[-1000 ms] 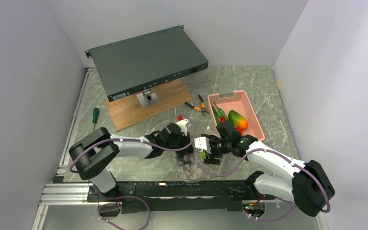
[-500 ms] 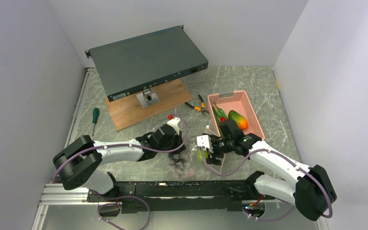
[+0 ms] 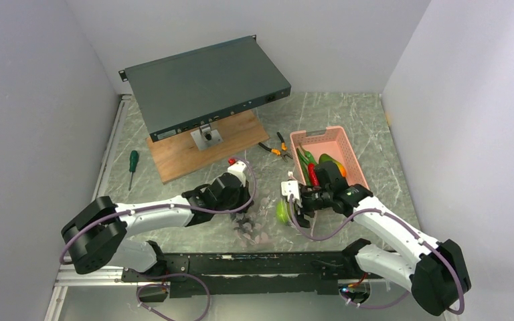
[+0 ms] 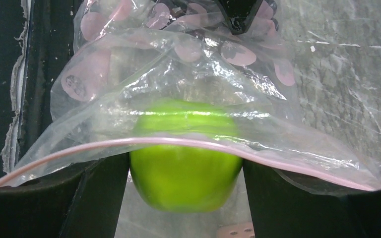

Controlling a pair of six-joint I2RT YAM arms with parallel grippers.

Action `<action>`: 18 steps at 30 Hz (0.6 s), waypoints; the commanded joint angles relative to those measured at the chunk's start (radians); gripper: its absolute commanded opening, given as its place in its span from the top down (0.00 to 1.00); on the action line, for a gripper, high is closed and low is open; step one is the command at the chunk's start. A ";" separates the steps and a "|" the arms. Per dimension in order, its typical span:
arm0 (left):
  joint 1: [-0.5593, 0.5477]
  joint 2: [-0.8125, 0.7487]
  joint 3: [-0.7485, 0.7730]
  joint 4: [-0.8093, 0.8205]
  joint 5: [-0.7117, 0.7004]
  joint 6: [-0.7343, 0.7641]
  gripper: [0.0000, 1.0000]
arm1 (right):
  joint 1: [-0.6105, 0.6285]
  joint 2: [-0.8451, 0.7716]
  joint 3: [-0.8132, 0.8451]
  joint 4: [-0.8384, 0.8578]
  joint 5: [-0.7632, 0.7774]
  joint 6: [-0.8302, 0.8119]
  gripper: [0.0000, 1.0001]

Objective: Open the zip-top bag and remove the fake food
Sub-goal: Pick up the fake fruit from the zipper food storage bag.

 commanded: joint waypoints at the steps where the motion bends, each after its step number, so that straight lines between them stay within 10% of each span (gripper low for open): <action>1: 0.002 -0.052 -0.016 -0.014 -0.044 0.020 1.00 | -0.019 -0.023 0.047 -0.007 -0.060 0.028 0.80; 18: 0.003 -0.097 0.005 -0.085 -0.105 0.076 1.00 | -0.065 -0.008 0.088 -0.006 -0.055 0.127 0.86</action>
